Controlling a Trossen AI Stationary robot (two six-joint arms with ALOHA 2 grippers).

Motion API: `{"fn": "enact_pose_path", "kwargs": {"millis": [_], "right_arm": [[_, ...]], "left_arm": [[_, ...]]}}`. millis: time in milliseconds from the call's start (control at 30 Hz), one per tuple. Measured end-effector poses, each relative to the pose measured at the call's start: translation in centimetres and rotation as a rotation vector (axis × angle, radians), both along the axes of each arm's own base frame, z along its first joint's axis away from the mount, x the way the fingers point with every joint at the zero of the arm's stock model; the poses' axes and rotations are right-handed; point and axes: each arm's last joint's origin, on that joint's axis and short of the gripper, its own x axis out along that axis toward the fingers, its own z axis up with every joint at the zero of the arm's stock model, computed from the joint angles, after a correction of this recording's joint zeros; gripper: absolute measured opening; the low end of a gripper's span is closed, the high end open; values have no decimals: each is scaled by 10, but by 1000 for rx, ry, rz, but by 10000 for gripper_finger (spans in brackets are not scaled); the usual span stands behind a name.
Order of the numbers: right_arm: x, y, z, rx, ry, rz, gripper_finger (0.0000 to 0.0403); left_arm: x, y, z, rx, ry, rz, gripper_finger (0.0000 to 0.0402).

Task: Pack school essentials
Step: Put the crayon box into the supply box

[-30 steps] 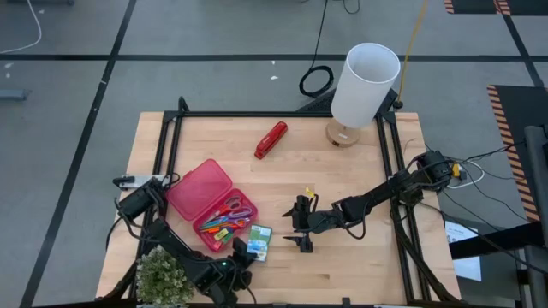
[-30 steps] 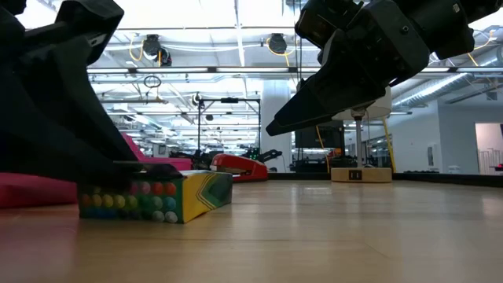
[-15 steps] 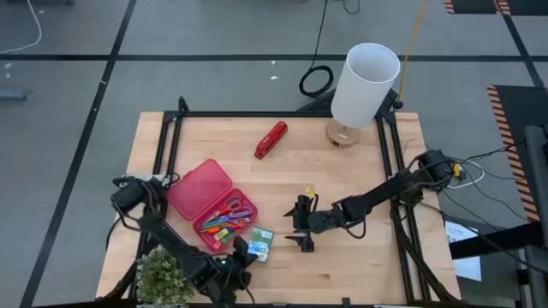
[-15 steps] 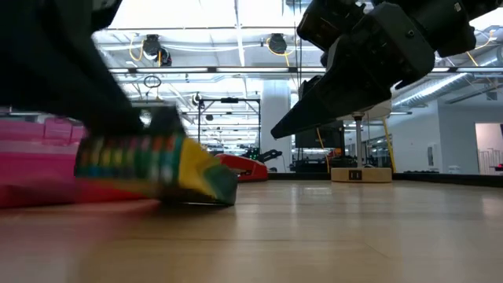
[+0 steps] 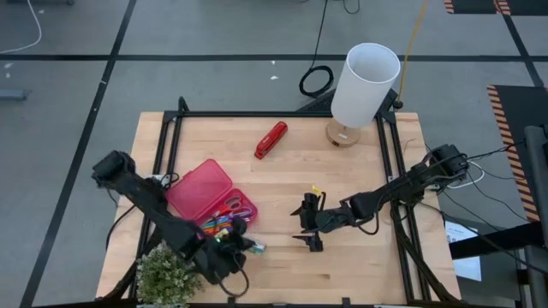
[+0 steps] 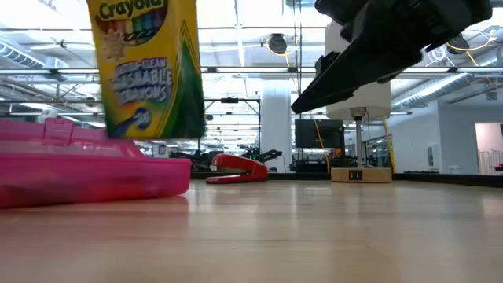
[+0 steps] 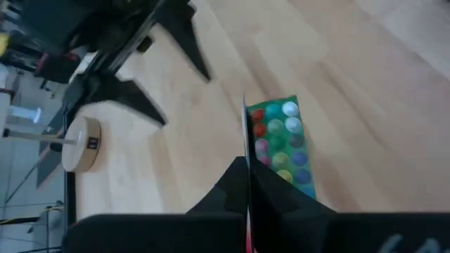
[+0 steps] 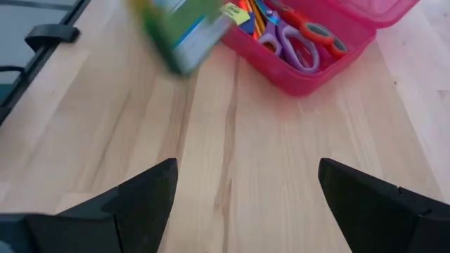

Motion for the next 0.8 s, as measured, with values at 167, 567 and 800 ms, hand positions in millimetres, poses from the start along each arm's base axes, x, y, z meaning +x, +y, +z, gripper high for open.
{"fn": "enact_pose_path", "kwargs": {"millis": [167,567,800], "right_arm": [[-2,1,1,-5,7,7,340],[-2,1,1,-10,12,9,340],[-2,1,1,-9,12,9,340]], "left_arm": [[-15,28,39,-69,-19,-1,7],[-54,77,71,-110,104,63,4],[-51,87,49,-88,214,23,3]]}}
